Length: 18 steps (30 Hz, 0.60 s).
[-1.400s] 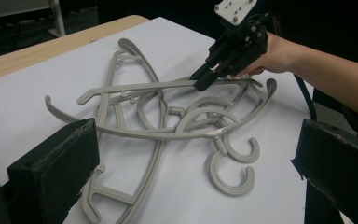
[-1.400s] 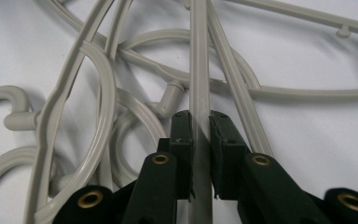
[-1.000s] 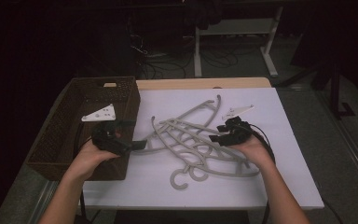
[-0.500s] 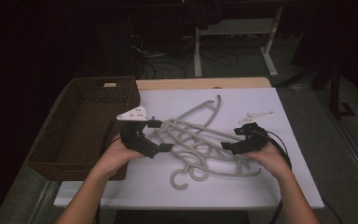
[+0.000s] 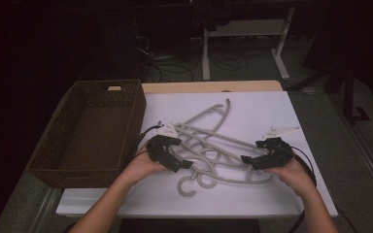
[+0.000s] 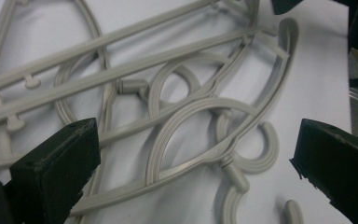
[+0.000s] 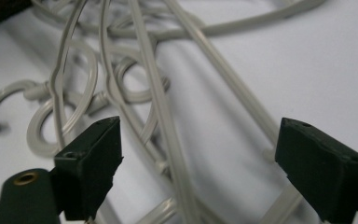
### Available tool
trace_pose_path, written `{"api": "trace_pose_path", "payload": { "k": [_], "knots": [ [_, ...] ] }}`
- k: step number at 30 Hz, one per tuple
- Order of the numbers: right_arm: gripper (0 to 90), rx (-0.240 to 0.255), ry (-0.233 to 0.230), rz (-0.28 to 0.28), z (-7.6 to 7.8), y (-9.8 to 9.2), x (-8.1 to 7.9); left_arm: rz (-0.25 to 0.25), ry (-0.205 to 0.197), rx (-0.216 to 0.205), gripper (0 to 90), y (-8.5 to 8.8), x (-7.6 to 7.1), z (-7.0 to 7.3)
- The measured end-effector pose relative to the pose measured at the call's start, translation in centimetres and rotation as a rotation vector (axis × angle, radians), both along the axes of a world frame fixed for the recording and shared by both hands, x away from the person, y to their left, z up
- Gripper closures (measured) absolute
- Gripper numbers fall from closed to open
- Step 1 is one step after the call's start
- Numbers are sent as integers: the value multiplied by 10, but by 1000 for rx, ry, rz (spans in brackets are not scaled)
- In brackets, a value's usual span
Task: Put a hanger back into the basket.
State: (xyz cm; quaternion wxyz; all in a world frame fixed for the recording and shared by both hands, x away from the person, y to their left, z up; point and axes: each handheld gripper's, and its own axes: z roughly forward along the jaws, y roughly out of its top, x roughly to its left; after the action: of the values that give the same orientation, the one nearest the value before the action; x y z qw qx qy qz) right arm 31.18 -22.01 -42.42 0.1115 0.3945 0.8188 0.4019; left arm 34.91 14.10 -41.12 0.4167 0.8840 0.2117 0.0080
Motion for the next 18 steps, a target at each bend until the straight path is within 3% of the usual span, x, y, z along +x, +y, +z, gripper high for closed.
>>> {"api": "trace_pose_path", "payload": {
  "k": [2,4,5,6,10,11,12,18],
  "knots": [
    [188,-11,11,8,-1,1,-6,3,1,-1,2,1,0,-2],
    [305,-11,18,13,-1,2,-13,8,4,-10,2,3,-1,-2],
    [305,-11,18,13,-1,2,-13,8,4,-10,2,3,-1,-2],
    [481,-23,30,5,-2,4,-19,12,3,-13,2,5,-1,-2],
    [721,-38,78,44,-8,12,-26,14,3,-17,2,5,0,-3],
    [721,-38,78,44,-8,12,-26,14,3,-17,2,5,0,-3],
    [816,-71,98,57,-13,19,-27,11,3,-16,2,4,0,-3],
    [890,-148,146,74,-22,32,-25,0,6,11,2,-1,5,-10]
  ]
}}
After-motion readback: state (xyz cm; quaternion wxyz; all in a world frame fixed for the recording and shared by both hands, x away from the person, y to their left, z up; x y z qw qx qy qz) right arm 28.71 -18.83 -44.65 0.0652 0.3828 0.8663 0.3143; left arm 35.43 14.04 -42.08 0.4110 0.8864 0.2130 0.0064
